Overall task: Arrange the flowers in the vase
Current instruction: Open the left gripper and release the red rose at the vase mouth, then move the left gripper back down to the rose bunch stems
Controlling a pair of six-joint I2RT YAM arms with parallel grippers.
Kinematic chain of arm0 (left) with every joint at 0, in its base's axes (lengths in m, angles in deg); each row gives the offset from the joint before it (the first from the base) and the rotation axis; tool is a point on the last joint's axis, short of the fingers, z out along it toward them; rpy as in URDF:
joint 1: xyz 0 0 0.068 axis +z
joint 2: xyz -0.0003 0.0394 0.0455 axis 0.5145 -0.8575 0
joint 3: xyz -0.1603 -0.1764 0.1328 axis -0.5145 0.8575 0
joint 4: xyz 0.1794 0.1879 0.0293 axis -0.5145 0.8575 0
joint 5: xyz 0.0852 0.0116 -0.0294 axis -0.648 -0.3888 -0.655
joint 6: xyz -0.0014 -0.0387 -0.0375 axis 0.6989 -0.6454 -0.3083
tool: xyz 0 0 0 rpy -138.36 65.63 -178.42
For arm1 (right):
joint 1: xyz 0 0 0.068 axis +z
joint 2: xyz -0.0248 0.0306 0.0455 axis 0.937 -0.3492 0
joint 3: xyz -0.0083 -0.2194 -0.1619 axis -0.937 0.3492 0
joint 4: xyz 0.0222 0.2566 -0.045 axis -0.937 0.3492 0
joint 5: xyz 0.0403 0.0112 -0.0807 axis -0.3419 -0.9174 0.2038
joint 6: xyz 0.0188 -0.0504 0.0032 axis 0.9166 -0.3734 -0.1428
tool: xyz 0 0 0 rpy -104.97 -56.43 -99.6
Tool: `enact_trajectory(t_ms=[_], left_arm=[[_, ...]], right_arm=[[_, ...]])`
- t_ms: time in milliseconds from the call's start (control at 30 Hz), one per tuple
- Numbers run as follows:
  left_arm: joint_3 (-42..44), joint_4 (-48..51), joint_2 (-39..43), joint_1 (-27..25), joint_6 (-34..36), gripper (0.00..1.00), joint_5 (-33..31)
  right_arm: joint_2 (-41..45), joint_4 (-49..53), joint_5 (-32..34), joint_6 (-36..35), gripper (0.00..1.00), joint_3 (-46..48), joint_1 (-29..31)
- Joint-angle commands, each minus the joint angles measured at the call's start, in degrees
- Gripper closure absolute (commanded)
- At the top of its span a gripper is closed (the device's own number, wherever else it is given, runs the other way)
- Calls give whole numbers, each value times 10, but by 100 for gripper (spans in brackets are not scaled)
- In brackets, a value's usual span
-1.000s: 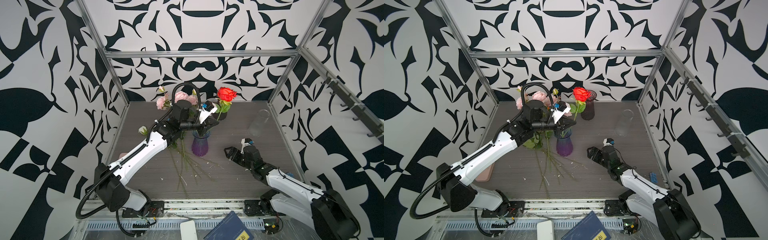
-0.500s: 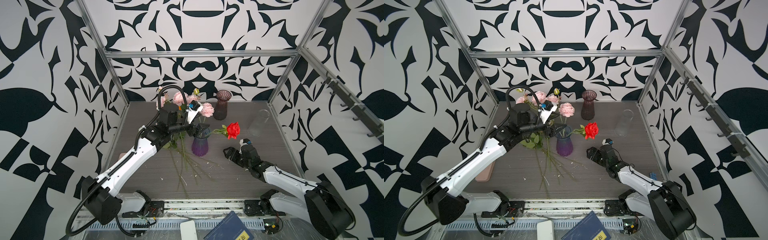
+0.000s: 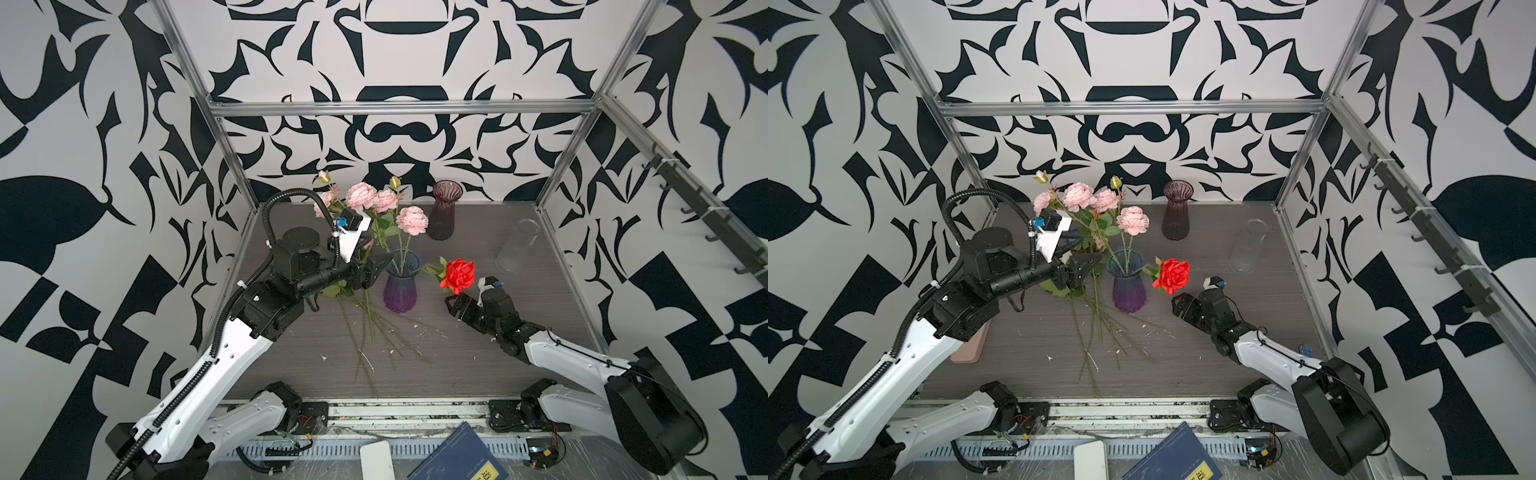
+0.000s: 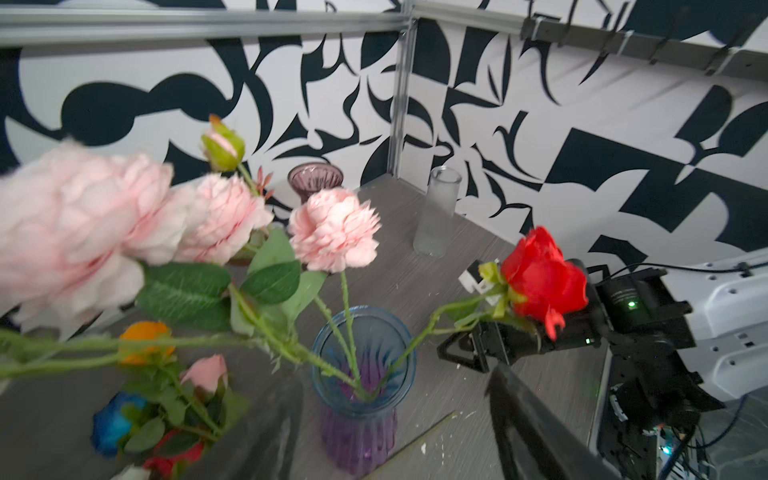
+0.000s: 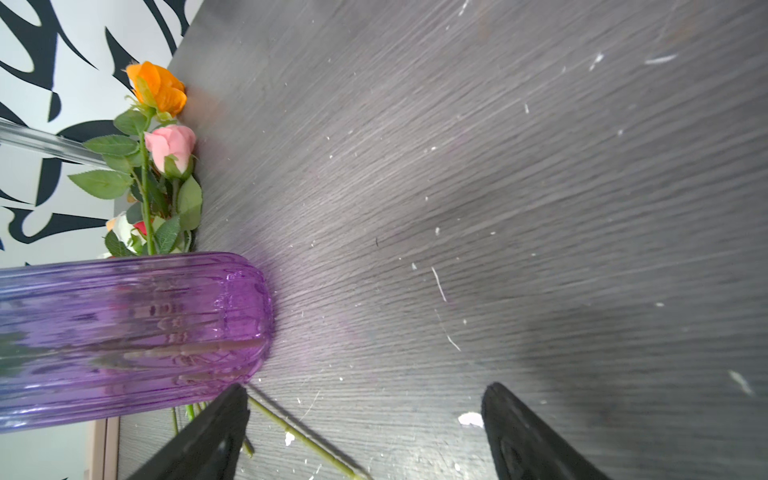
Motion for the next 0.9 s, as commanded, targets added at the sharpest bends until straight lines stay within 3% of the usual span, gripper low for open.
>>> enact_trajectory(t_ms=[0, 200, 367, 500, 667, 800, 867], left_arm=[[18, 112, -8, 17, -69, 30, -34], [105, 116, -8, 75, -158, 33, 42], [174, 54, -33, 145, -222, 47, 117], [175, 42, -101, 170, -235, 59, 128], [155, -4, -211, 173, -231, 62, 133], [115, -15, -306, 176, -224, 78, 139], [103, -27, -337, 176, -226, 79, 136]], right_arm=[[11, -25, -1, 8, 8, 1, -1], [14, -22, 0, 6, 8, 4, 0], [22, -15, 1, 11, 9, 7, 0], [34, -15, 11, 19, 8, 18, 0], [41, -3, 13, 14, 8, 15, 0], [32, -9, 10, 15, 8, 14, 0], [30, -9, 11, 14, 8, 14, -1]])
